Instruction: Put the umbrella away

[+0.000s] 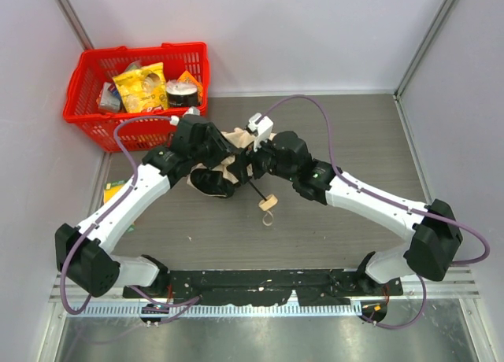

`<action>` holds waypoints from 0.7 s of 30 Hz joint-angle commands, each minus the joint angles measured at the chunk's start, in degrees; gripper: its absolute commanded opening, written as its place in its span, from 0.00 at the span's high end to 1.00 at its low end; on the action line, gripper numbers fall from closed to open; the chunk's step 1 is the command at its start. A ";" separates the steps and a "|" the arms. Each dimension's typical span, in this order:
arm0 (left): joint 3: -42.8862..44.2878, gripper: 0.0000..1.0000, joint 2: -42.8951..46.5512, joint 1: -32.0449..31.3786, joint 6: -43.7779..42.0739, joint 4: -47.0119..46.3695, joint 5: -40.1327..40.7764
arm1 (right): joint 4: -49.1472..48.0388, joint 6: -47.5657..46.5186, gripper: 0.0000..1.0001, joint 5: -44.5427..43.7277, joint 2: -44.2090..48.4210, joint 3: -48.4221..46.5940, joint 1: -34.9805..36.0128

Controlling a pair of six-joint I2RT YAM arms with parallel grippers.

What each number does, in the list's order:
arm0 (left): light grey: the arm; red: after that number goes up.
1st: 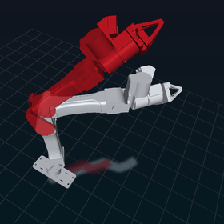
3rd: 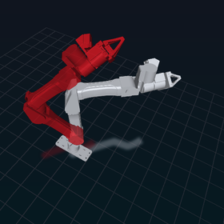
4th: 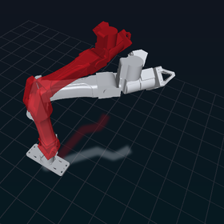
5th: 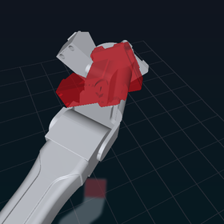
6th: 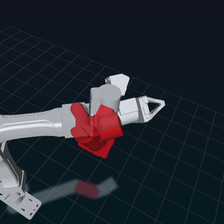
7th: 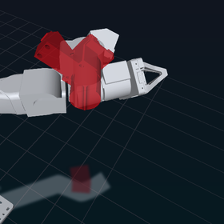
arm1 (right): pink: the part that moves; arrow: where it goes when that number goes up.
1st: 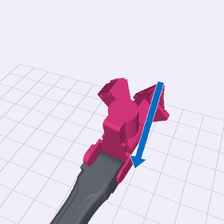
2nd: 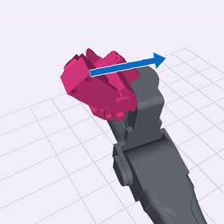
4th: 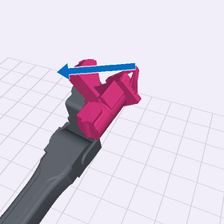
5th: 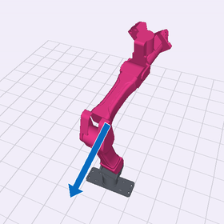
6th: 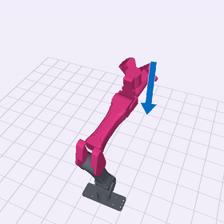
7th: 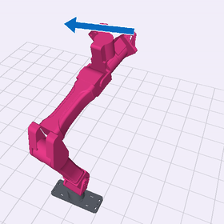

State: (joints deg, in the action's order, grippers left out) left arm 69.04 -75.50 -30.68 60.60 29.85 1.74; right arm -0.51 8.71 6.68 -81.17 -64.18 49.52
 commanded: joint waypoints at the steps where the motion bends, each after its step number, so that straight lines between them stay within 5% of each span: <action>1: 0.84 1.00 2.91 -0.35 5.13 -5.06 -1.12 | -3.36 -2.64 0.23 -12.03 -1.62 -4.98 1.02; 14: 1.72 1.00 3.87 -0.35 5.76 -4.10 -1.21 | 6.22 -8.36 0.23 -24.87 -6.55 -4.29 4.19; 21: 2.24 1.00 3.70 -0.35 1.90 -4.71 -3.93 | 6.23 -8.71 0.22 -11.00 -4.79 -0.60 3.13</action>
State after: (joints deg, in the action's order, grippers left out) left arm 68.62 -74.94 -30.68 64.23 30.55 1.34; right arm 0.67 1.13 -8.91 -86.59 -67.48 53.69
